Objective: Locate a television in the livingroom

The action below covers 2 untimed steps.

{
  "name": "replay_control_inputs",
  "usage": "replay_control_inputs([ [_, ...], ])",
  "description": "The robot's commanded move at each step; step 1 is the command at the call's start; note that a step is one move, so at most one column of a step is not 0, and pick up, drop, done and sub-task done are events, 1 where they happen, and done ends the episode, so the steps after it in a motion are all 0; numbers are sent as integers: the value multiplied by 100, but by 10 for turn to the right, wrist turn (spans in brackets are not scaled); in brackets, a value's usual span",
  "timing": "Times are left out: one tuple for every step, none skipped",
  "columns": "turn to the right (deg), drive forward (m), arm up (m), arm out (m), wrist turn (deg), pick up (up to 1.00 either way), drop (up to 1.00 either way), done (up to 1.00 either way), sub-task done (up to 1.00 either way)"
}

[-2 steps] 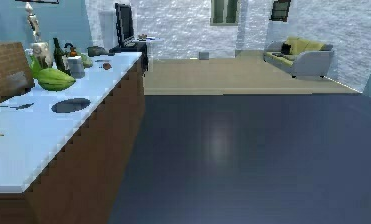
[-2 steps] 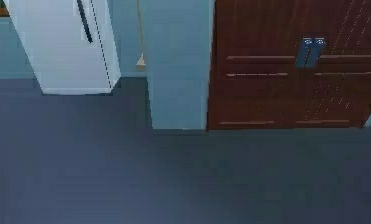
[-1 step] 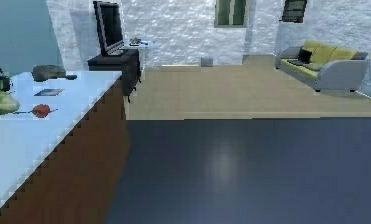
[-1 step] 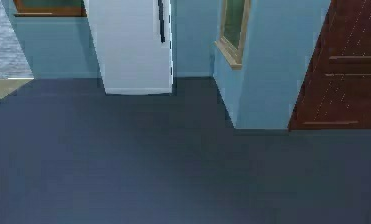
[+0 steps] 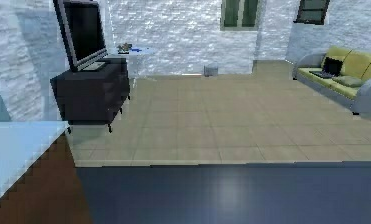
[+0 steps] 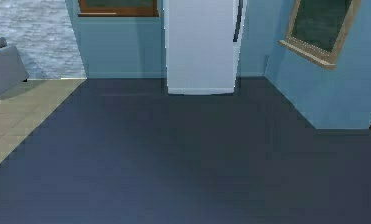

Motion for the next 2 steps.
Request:
replay_control_inputs([
  [-30,0,0,0,0,0,0,0,0],
  [0,100,0,0,0,0,0,0,0],
])
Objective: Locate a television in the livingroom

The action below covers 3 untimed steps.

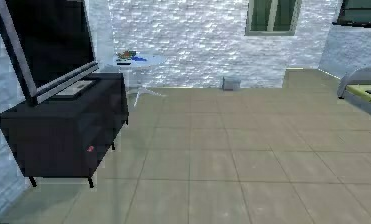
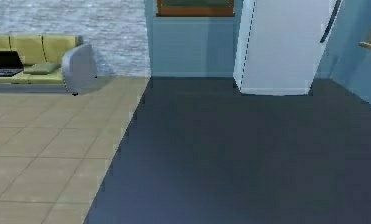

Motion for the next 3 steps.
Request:
replay_control_inputs([
  [0,15,0,0,0,0,0,0,0],
  [-450,0,0,0,0,0,0,0,0],
  [0,95,0,0,0,0,0,0,0],
])
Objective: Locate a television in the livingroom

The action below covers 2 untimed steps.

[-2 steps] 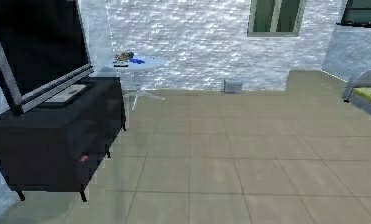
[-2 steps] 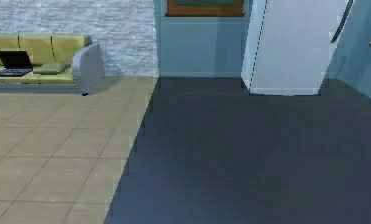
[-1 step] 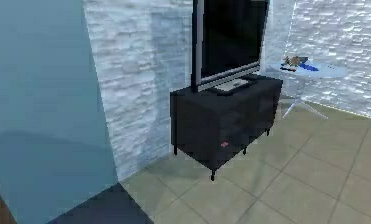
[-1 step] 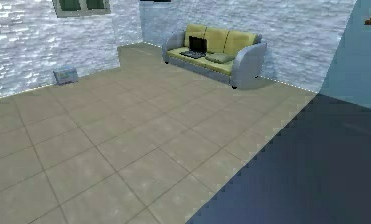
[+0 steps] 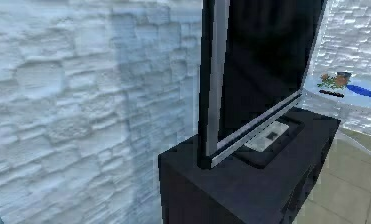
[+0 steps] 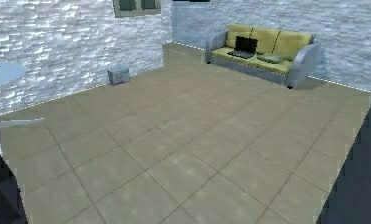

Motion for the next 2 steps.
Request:
replay_control_inputs([
  [210,0,0,0,0,0,0,0,0],
  [0,0,0,0,0,0,0,100,0],
])
